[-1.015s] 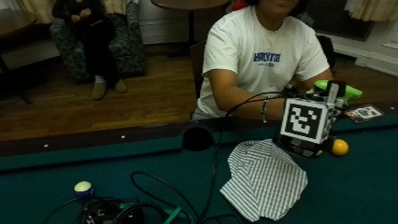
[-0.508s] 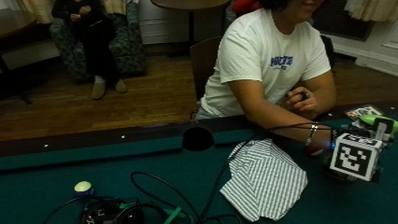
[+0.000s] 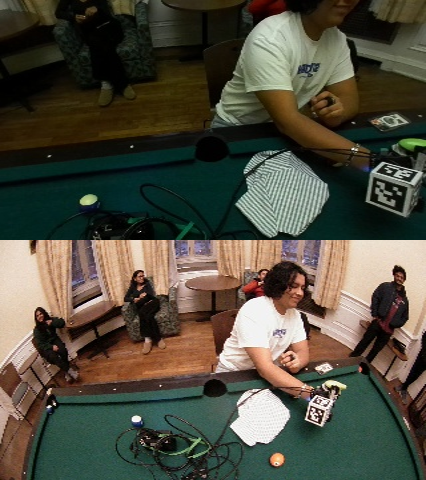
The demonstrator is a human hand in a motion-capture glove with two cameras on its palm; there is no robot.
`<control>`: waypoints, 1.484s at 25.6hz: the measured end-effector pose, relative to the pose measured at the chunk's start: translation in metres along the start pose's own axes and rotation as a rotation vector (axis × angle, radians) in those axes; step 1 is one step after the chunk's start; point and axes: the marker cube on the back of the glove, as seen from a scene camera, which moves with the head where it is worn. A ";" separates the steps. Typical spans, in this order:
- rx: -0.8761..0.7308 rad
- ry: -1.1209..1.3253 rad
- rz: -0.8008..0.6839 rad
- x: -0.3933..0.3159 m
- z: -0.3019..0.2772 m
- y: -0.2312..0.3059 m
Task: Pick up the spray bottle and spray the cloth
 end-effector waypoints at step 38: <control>-0.275 0.728 0.202 -0.058 -0.174 0.172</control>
